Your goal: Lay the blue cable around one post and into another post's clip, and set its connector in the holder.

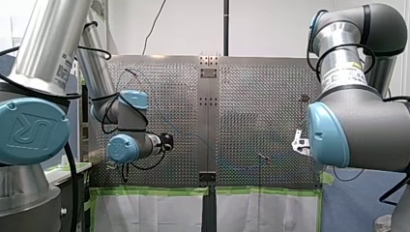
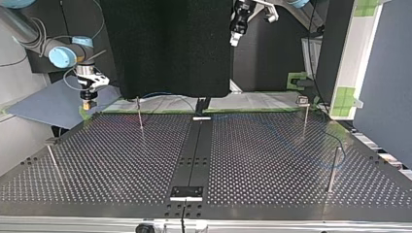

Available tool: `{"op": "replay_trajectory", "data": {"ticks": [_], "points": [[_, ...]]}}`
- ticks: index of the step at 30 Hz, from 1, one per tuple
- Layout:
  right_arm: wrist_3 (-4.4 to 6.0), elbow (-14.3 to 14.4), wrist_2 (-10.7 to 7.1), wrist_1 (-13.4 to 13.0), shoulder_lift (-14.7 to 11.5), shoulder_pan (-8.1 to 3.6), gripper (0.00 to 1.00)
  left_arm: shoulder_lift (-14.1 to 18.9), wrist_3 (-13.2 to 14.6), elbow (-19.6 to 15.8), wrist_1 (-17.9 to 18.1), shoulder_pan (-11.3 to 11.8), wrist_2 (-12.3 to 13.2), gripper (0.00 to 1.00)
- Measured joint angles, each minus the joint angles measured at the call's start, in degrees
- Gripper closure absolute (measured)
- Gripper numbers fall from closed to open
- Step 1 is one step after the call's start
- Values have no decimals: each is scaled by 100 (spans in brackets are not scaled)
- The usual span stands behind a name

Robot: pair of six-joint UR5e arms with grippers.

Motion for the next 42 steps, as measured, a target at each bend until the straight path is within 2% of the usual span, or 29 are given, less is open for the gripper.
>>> {"op": "replay_trajectory", "data": {"ticks": [7,12,19,27,31,37,42], "points": [[-19,0,-13,155,-344,68,95,0,2,-2,-1,26,0,0],[-36,0,-16,186,-427,98,95,0,-6,-3,3,41,1,0],[-135,1,10,229,-474,280,95,0,-11,-1,5,49,1,0],[-208,2,202,320,-645,425,95,0,-14,3,2,52,0,0],[-291,1,320,468,-811,512,95,1,-16,15,0,52,1,0],[-317,1,470,724,-1074,636,95,-1,-6,64,-66,52,3,0],[-354,1,515,882,-1301,730,95,0,19,124,-192,54,0,0]]}}
